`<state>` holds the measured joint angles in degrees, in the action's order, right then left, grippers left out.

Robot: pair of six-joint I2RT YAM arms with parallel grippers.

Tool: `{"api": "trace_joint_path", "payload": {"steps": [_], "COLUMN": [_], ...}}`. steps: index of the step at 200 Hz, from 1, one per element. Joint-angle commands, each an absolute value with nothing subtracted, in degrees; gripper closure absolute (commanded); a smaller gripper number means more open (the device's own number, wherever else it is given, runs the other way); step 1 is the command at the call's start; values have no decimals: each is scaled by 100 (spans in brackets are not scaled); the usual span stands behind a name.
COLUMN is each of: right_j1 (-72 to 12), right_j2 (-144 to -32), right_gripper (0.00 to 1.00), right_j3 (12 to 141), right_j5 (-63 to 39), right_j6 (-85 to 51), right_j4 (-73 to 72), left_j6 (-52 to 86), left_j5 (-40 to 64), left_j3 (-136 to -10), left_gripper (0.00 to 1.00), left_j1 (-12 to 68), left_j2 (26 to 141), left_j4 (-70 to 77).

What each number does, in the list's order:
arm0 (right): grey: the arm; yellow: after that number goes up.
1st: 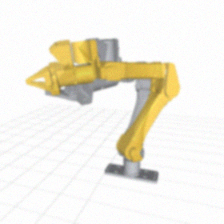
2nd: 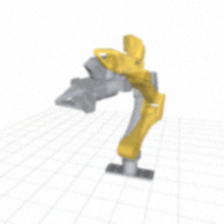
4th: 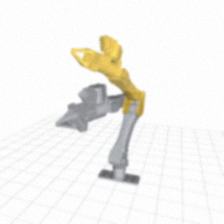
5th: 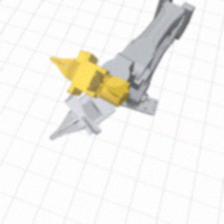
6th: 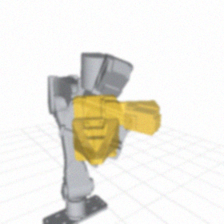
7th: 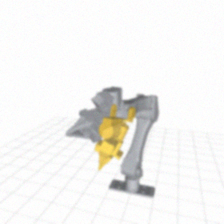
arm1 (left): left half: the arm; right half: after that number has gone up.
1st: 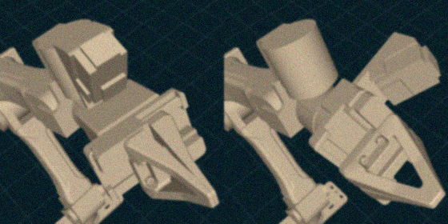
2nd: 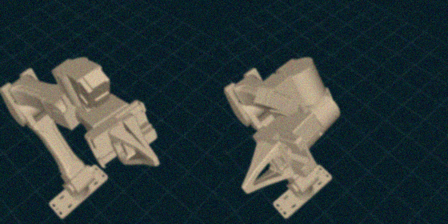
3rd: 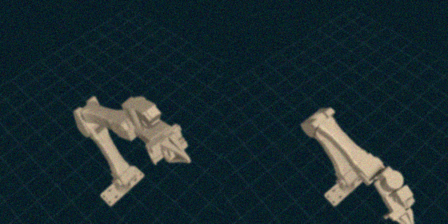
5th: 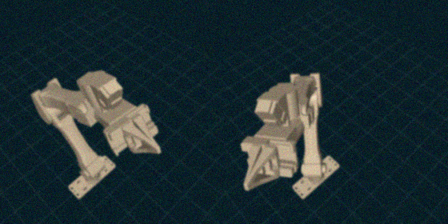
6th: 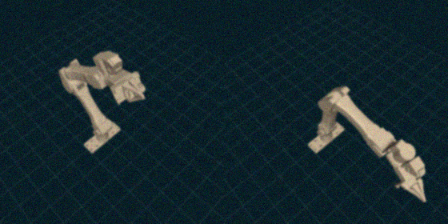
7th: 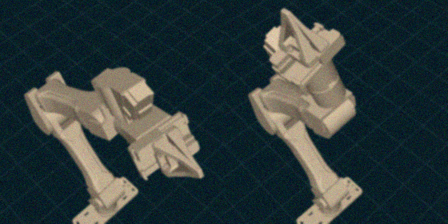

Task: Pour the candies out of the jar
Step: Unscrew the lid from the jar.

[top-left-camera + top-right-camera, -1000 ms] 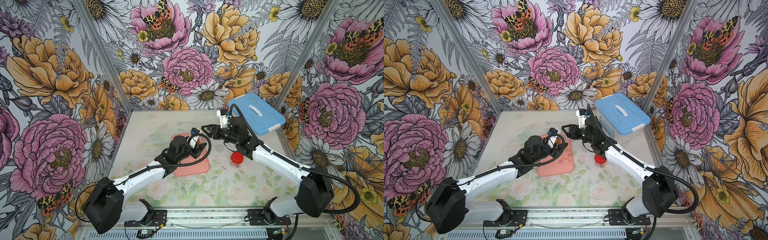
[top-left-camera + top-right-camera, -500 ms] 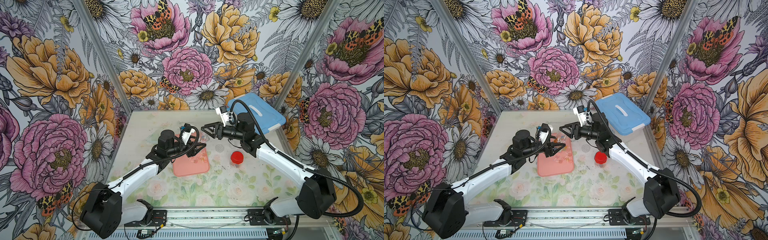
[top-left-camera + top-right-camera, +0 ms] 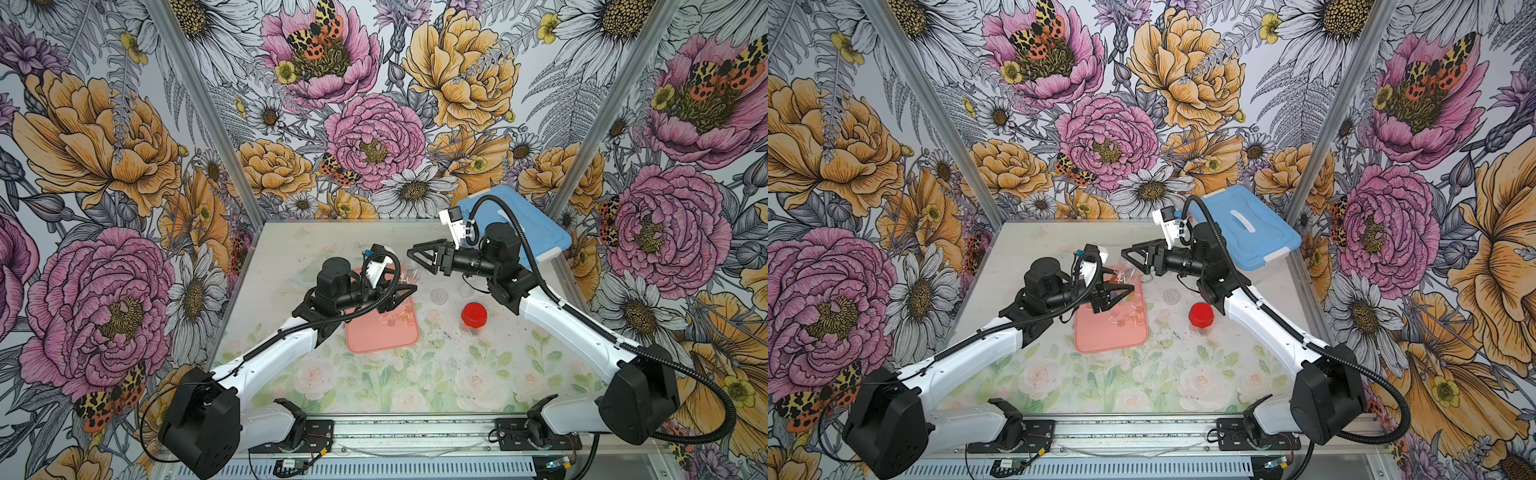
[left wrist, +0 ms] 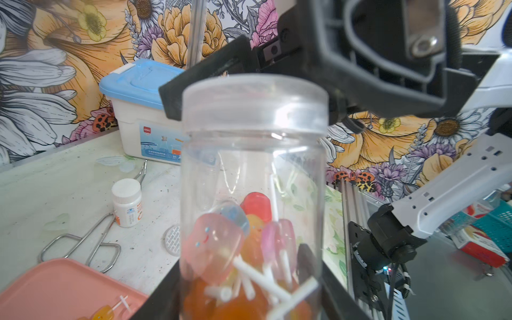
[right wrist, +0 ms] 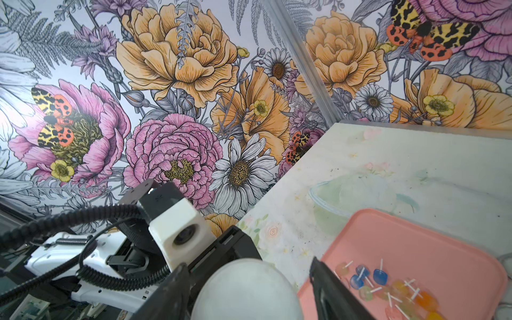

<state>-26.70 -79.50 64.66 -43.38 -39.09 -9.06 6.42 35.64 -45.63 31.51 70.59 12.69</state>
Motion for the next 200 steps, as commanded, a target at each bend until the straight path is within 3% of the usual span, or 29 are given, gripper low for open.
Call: {"api": "trace_joint_path", "payload": {"steps": [1,31,63,125,200], "right_j1": [-2510,-2703,-2930,-3265,-3366], "right_j2": [-7711,-7811,-7875,-8011,-8125], "right_gripper": [26,25,24,23,32], "right_j3": [6507,6697,6605,6628,6646], "right_j5": [-3887,-3071,-2448,-2092,-2000], "right_j6": [-4241,-3937,-3869,-3798,-3772], "right_j4": [-882,44,105,-62,-110], "left_j6": [273,-40,-480,-577,-554], "left_j5": [2534,1494,423,254,302], "left_j3": [-4645,-4583,-4739,-4818,-4852], "left_gripper": [100,100,100,100,100], "left_j1": [3260,3522,3869,3990,4028], "left_j2": [6910,6841,6919,7020,7068], "left_j4": [1196,1083,794,646,589]}}
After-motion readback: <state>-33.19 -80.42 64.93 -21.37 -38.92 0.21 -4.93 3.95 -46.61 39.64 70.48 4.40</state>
